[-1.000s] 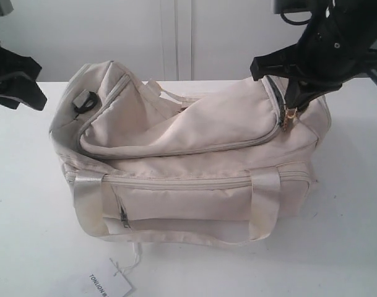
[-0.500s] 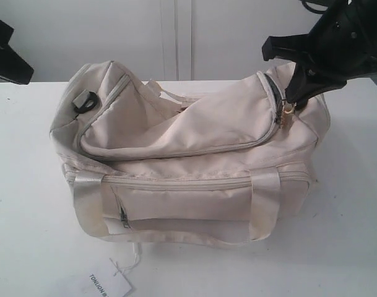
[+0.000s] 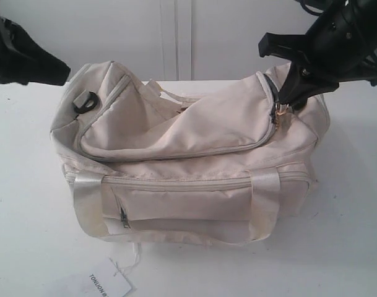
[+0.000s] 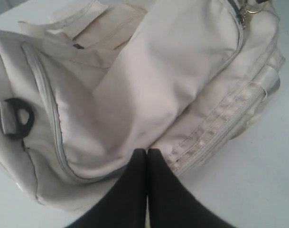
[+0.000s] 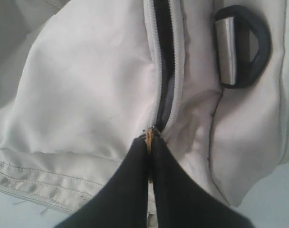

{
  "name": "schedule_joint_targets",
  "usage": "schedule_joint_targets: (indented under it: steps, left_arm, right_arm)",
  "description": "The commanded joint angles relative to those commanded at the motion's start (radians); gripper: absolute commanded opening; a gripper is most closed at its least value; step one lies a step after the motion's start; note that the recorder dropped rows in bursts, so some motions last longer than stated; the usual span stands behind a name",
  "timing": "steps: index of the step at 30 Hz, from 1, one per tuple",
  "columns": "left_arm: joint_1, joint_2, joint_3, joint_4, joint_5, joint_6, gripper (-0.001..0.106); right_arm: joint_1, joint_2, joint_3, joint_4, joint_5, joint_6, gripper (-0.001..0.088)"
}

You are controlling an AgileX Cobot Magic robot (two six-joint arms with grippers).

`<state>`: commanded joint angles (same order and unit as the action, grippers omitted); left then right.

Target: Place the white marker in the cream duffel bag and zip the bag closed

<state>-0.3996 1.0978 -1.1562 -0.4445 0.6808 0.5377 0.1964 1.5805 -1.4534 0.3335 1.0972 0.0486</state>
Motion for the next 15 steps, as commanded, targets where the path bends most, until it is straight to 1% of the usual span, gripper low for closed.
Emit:
schedule_joint_targets:
  steps: [4, 6, 8, 11, 13, 15]
  left_arm:
    - [-0.084, -0.016, 0.063, 0.000, -0.069, 0.108, 0.000]
    - [-0.132, -0.016, 0.089, 0.000, -0.108, 0.138, 0.000]
    - [-0.196, -0.011, 0.112, 0.000, -0.176, 0.158, 0.000]
    - [-0.276, 0.002, 0.140, 0.004, -0.290, 0.188, 0.000]
    - [-0.319, 0.013, 0.157, 0.005, -0.358, 0.221, 0.000]
    - [-0.358, 0.032, 0.168, 0.005, -0.394, 0.250, 0.000]
  right_arm:
    - [0.000, 0.000, 0.000, -0.009, -0.018, 0.000, 0.0000]
    - [0.000, 0.000, 0.000, -0.015, -0.025, 0.000, 0.0000]
    - [0.000, 0.002, 0.000, -0.020, -0.031, 0.000, 0.0000]
    - [0.000, 0.006, 0.000, -0.020, -0.035, 0.000, 0.0000]
    - [0.000, 0.008, 0.000, -0.020, -0.040, 0.000, 0.0000]
    - [0.000, 0.010, 0.000, -0.020, -0.045, 0.000, 0.0000]
